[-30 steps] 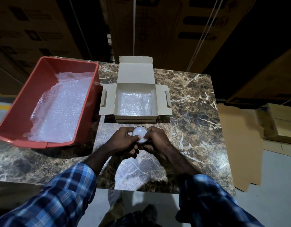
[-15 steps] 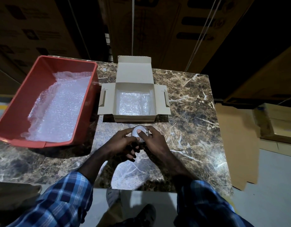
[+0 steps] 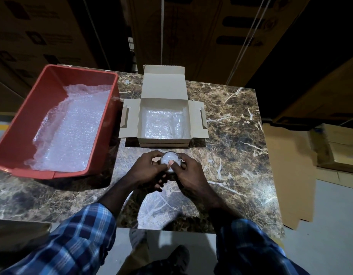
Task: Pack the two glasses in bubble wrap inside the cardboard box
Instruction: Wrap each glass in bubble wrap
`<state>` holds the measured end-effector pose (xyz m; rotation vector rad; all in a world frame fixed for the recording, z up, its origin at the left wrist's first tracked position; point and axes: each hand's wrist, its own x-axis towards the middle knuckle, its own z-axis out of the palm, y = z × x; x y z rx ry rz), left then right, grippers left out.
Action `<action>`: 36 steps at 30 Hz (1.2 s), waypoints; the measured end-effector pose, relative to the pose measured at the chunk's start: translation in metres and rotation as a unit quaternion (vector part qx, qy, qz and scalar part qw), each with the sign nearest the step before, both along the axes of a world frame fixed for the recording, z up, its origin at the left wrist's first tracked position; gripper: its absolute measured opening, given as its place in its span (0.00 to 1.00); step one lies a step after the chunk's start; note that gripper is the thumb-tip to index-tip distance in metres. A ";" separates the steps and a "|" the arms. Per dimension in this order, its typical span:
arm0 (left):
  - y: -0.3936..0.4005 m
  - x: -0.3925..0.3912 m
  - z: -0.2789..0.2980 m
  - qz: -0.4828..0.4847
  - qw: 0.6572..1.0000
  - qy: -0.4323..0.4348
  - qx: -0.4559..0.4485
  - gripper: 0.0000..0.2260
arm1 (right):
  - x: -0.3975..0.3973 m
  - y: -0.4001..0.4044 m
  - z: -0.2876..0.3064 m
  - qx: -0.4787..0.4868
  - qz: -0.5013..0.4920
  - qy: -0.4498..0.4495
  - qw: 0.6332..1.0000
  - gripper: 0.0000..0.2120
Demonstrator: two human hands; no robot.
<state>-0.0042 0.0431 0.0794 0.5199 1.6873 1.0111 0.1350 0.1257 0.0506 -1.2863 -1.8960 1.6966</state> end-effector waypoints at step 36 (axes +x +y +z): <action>0.007 -0.004 -0.004 -0.038 0.999 -0.031 -0.017 0.12 | -0.030 0.009 0.008 -0.006 -0.071 -0.110 0.991 0.07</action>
